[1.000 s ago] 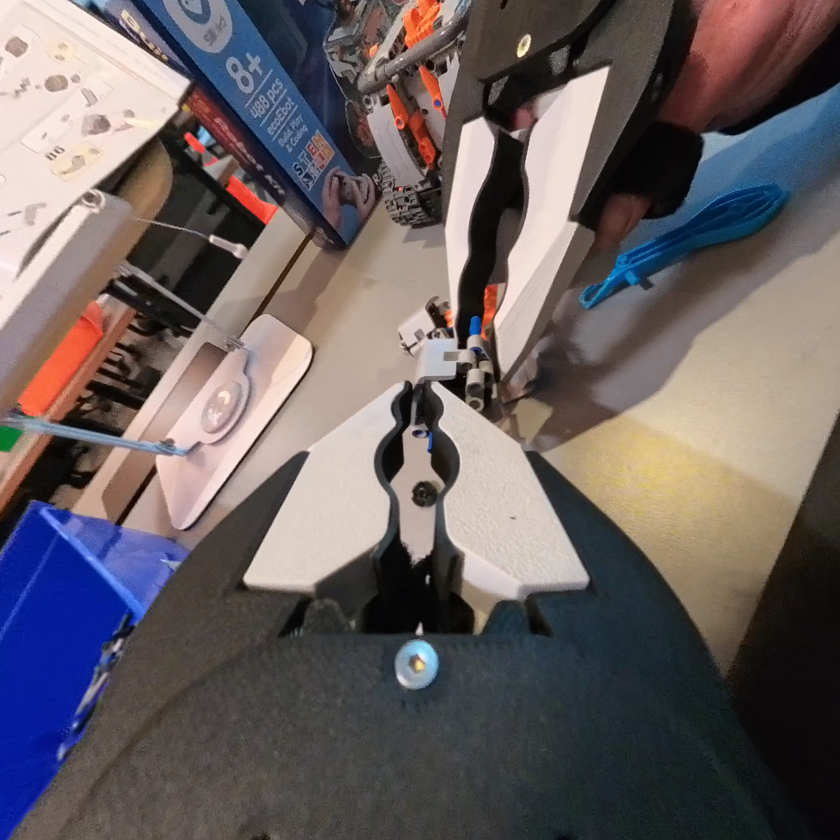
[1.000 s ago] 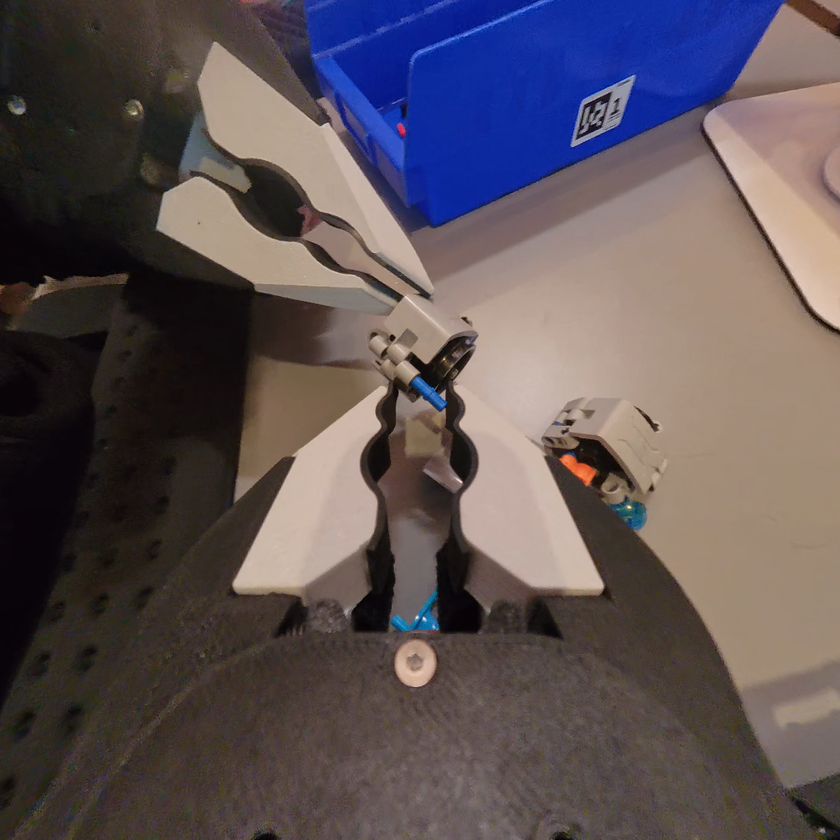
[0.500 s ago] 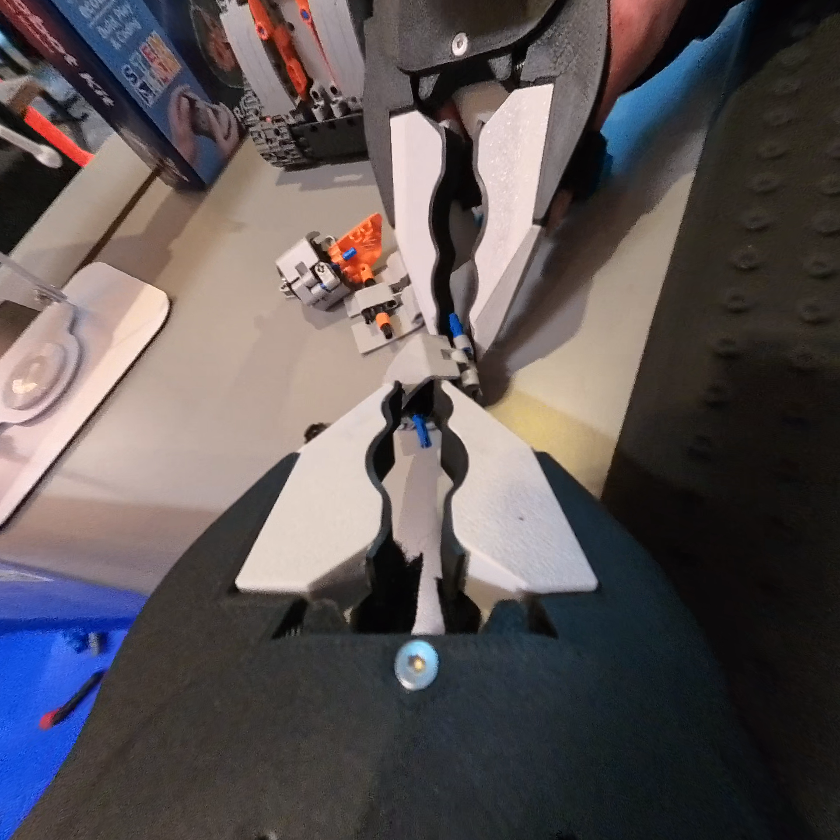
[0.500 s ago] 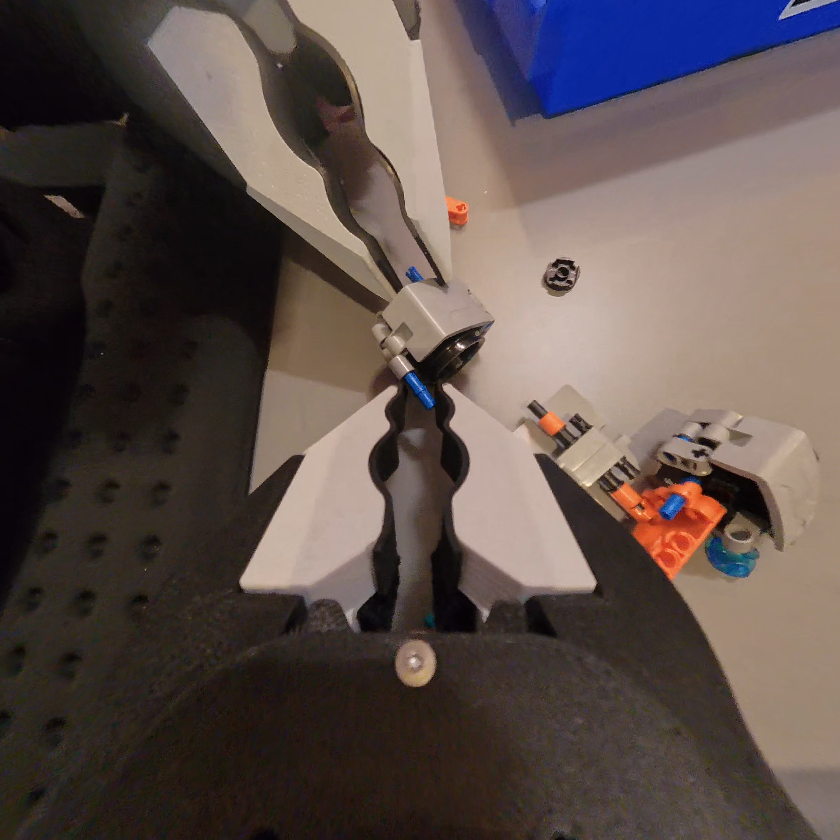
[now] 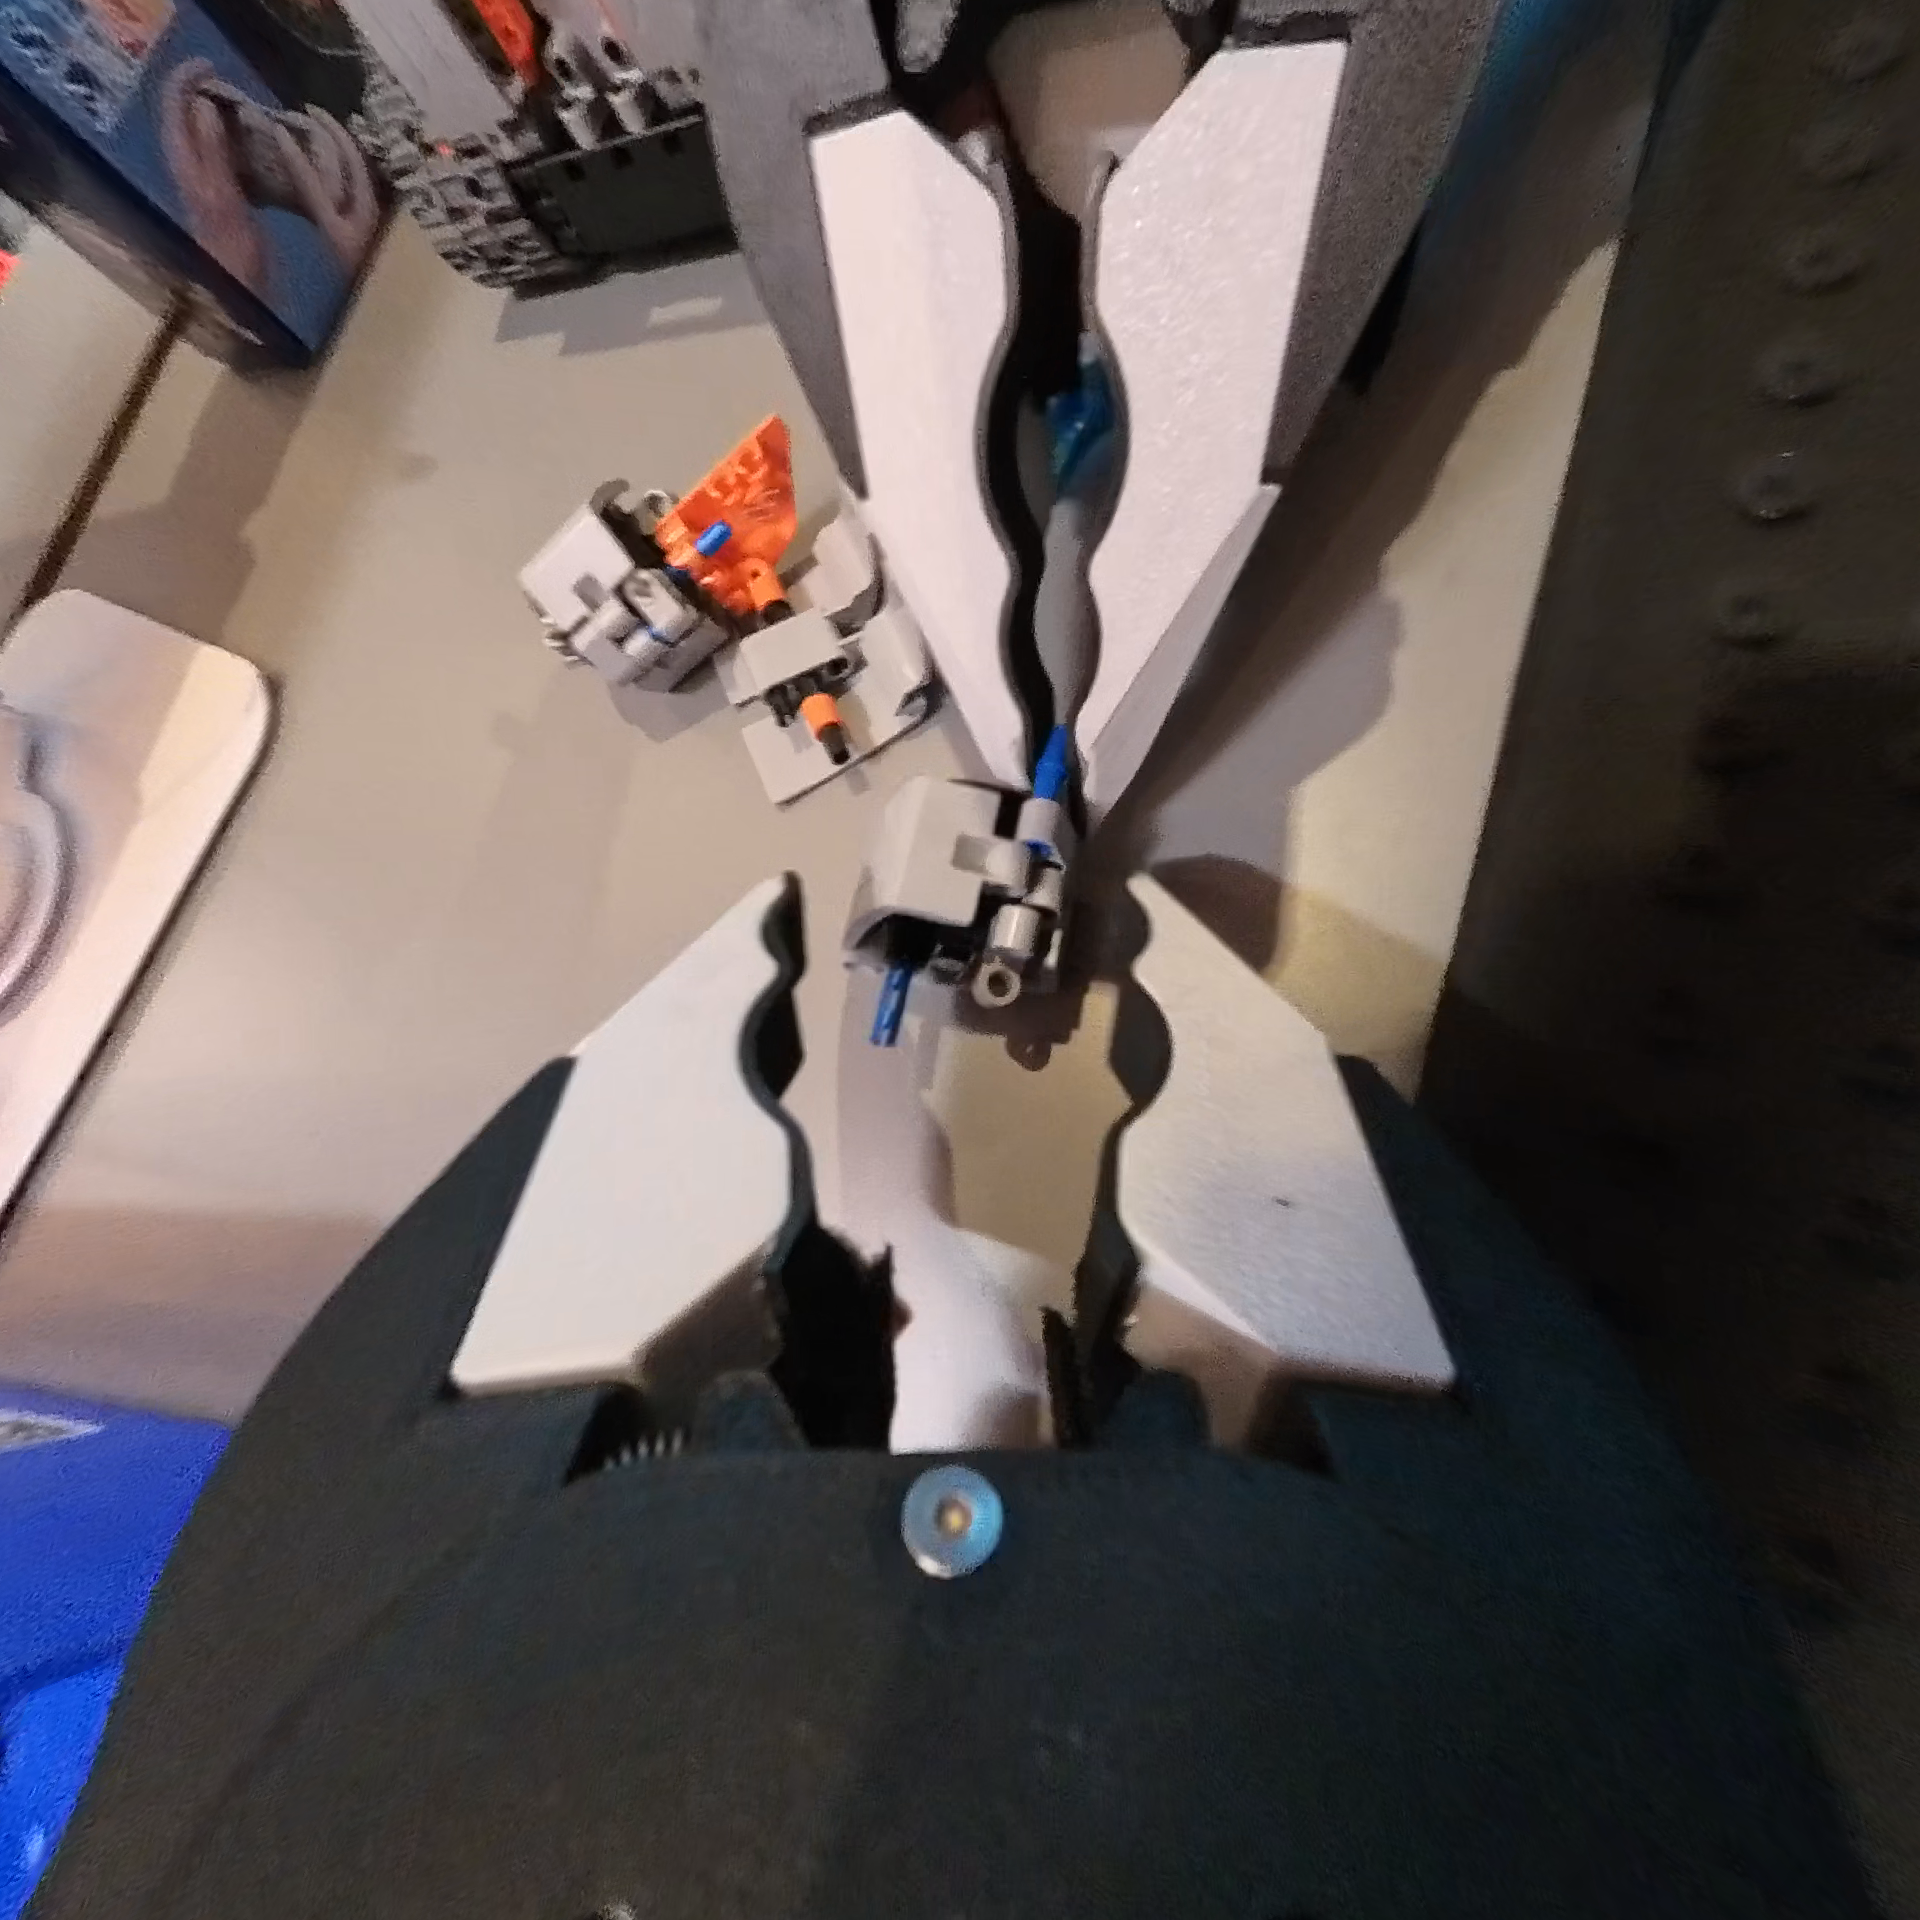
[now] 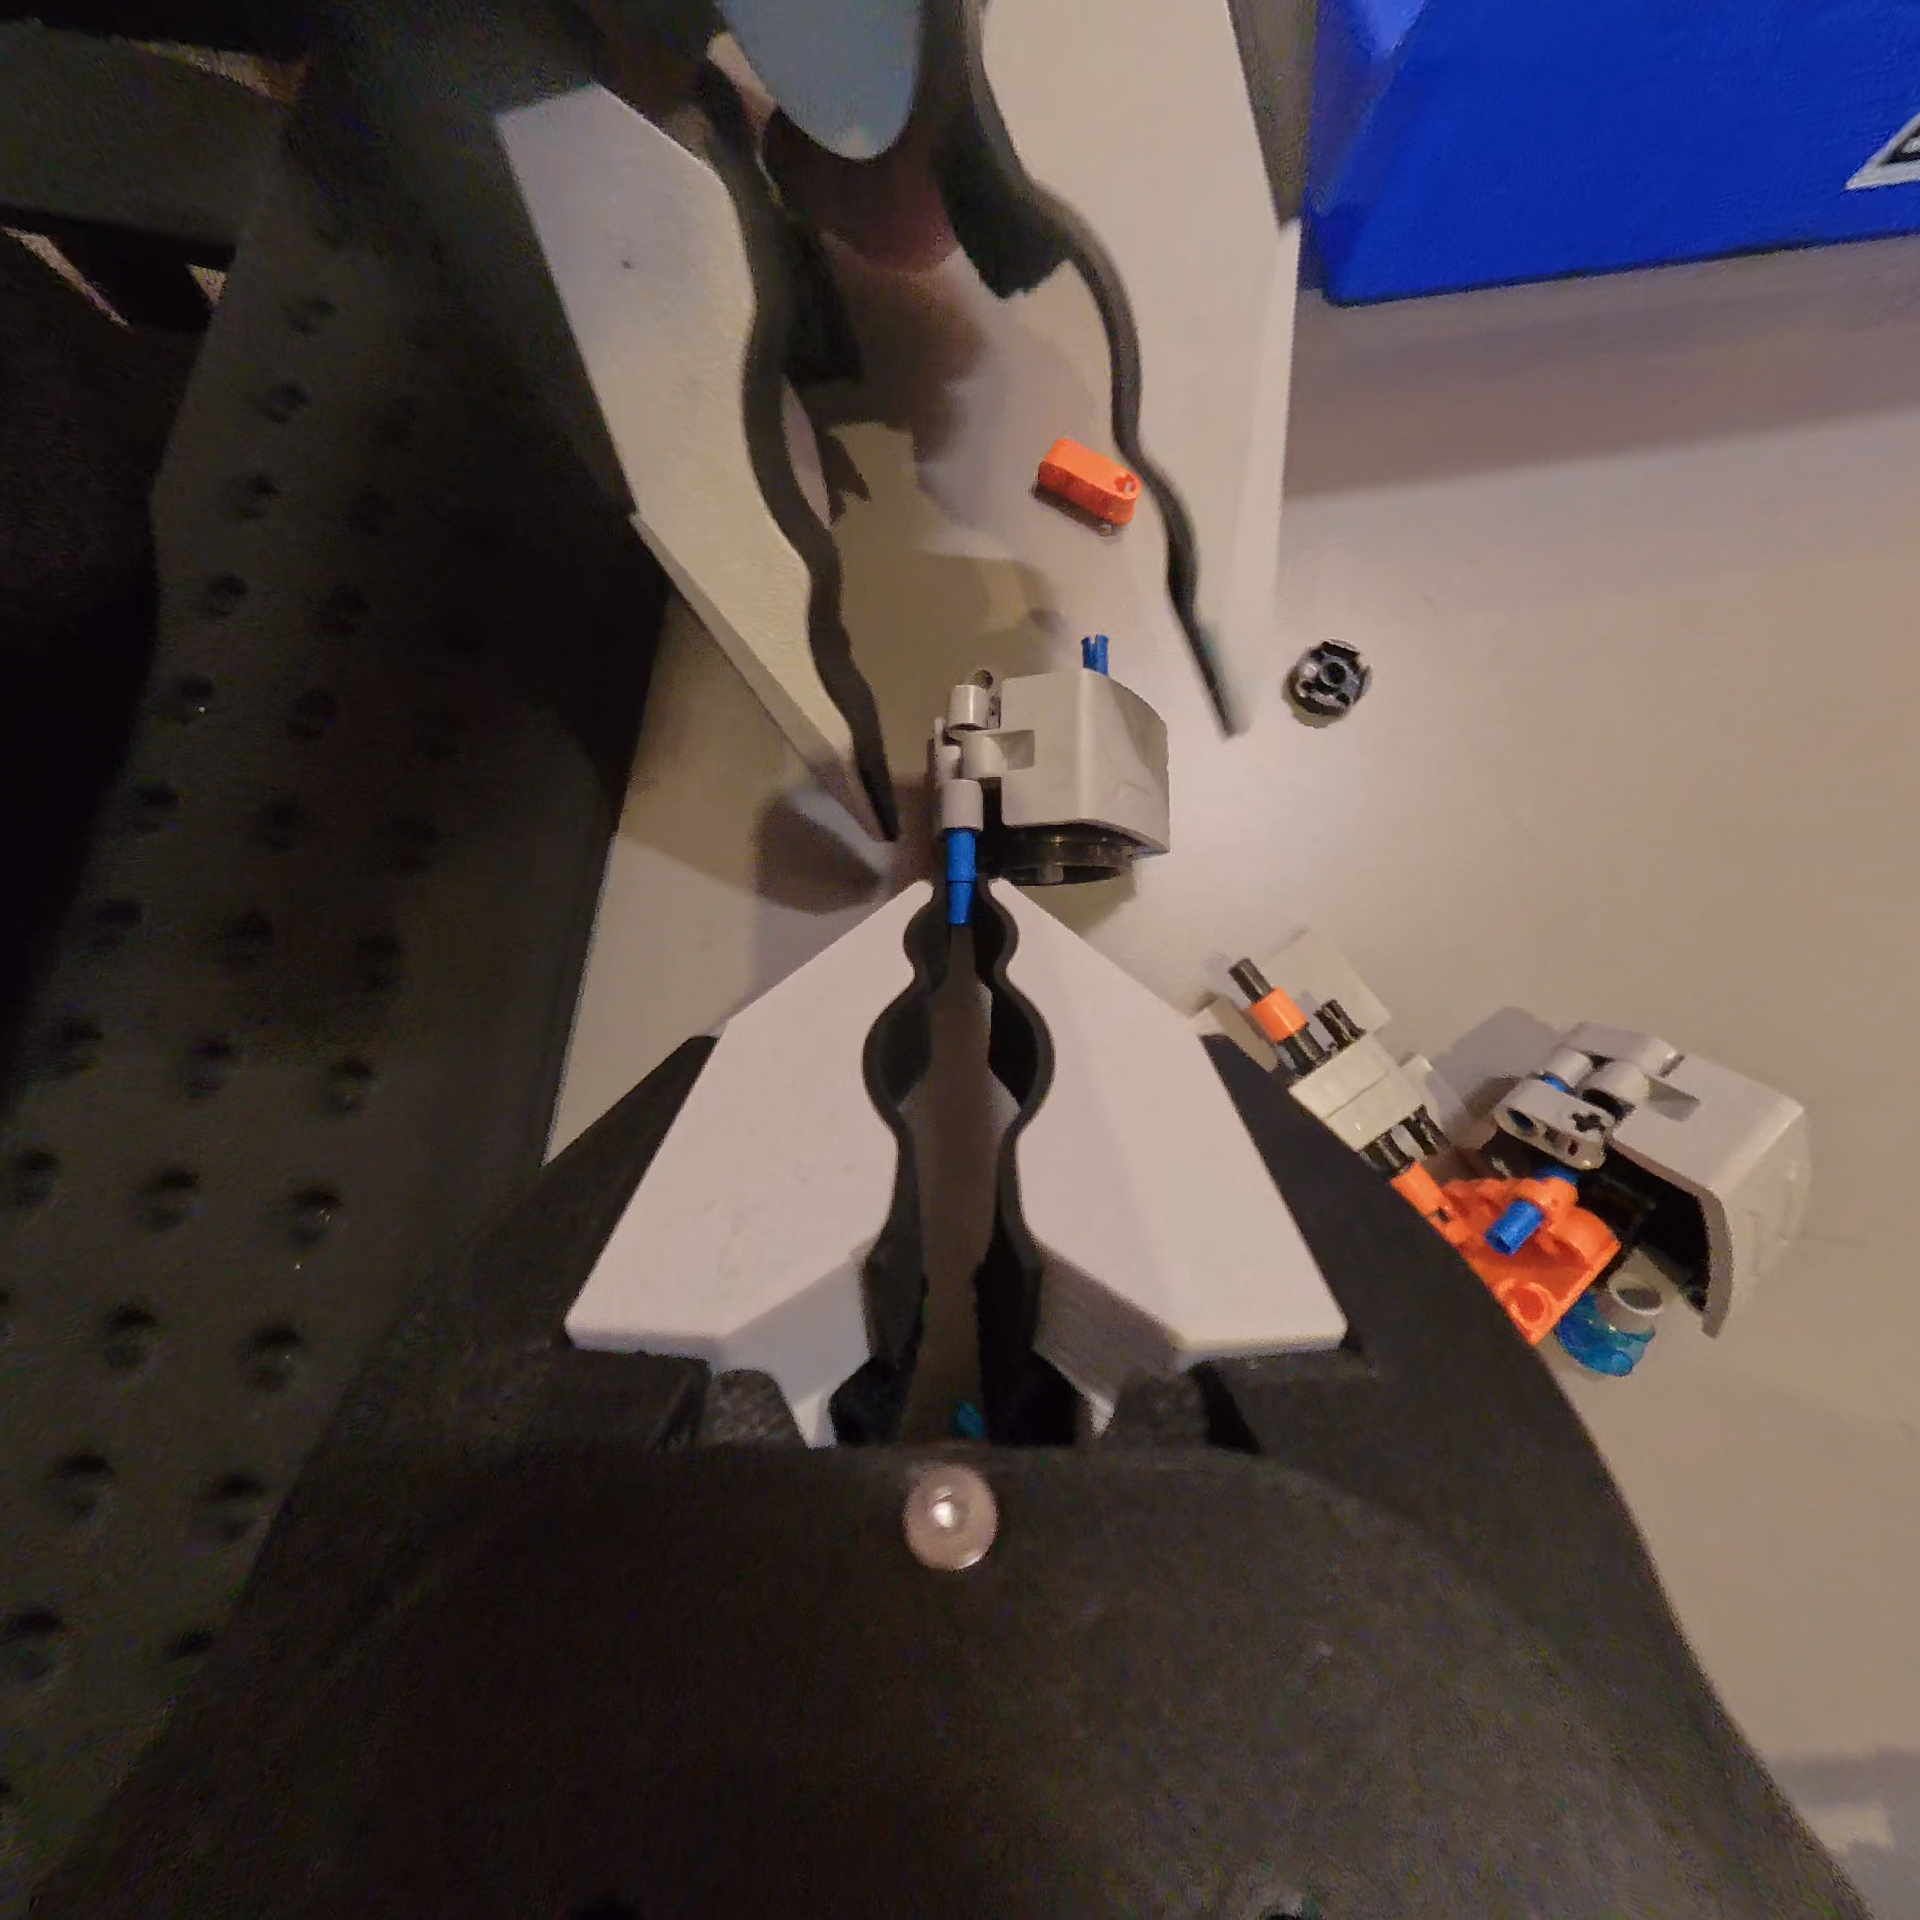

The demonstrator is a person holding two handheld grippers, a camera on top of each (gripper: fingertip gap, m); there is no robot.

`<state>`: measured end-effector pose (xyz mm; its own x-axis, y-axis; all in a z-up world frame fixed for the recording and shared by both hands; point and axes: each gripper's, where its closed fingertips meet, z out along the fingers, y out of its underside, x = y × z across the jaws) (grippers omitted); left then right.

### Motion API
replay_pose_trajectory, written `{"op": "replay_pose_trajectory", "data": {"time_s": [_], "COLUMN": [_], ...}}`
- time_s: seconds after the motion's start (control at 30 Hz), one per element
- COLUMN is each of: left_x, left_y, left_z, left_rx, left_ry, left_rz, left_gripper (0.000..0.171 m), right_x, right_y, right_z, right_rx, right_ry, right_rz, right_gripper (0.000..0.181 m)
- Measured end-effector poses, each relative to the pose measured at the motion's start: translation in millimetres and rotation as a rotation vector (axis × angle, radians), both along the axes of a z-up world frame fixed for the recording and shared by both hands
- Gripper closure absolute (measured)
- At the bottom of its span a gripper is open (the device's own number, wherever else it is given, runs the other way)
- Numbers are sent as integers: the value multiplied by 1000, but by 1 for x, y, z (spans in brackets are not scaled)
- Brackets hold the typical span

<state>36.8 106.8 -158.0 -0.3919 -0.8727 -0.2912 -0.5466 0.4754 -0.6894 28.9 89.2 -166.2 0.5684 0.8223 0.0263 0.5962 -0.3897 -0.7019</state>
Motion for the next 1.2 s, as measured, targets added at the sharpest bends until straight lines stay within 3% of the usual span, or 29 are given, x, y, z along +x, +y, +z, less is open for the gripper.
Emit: {"op": "replay_pose_trajectory", "data": {"time_s": [0.03,0.27,0.4,0.53,0.9,1.03,1.2], "left_x": [-1,-3,-8,-9,-11,-9,-8], "left_y": [-3,-1,2,3,3,1,1], "left_z": [-4,-9,-10,-12,-13,-13,-13], "left_rx": [-7,-36,-38,-49,-51,-53,-39], "left_ry": [26,18,29,44,35,29,19], "left_rz": [-16,-10,-26,-35,-53,-56,-47], "left_gripper": [128,131,130,128,129,129,129], "right_x": [-2,8,4,11,15,5,3], "right_y": [-1,1,3,4,2,0,2], "right_z": [0,13,14,22,27,22,23], "right_rx": [2,-31,-59,-77,-79,-44,-13], "right_ry": [1,93,149,194,212,180,180], "right_rz": [12,-14,-14,-19,2,23,10], "right_gripper": [180,165,175,172,168,178,179]}}
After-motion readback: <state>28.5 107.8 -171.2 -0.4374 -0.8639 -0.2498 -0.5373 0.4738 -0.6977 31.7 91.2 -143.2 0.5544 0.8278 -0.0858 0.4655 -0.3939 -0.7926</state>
